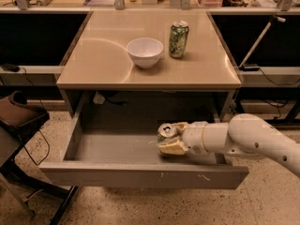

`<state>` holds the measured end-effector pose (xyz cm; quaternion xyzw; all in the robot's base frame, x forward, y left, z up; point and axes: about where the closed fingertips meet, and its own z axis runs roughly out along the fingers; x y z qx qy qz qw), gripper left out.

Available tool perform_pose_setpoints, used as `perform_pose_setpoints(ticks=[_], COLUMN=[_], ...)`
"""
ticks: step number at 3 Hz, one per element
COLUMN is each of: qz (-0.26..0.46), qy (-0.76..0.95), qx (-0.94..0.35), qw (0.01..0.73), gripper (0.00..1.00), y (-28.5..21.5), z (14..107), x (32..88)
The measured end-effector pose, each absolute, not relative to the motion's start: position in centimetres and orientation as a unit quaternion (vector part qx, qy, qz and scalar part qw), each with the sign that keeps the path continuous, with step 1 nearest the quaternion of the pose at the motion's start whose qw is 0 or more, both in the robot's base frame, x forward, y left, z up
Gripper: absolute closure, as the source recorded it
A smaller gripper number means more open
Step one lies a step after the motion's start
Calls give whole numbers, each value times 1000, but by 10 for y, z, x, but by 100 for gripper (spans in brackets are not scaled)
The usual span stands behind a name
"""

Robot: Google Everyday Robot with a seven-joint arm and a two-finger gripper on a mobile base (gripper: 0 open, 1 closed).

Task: Place 7up can into top drawer

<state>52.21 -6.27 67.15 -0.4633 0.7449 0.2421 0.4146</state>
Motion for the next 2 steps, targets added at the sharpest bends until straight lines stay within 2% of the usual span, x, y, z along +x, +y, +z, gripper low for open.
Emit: perform_pose_setpoints(ticks=[1,2], qz=[242,242], qy=[745,745], qx=[-463,-463], qw=[415,415], gripper=[0,0], y=[-63,-63], z=[671,671], x=[522,522])
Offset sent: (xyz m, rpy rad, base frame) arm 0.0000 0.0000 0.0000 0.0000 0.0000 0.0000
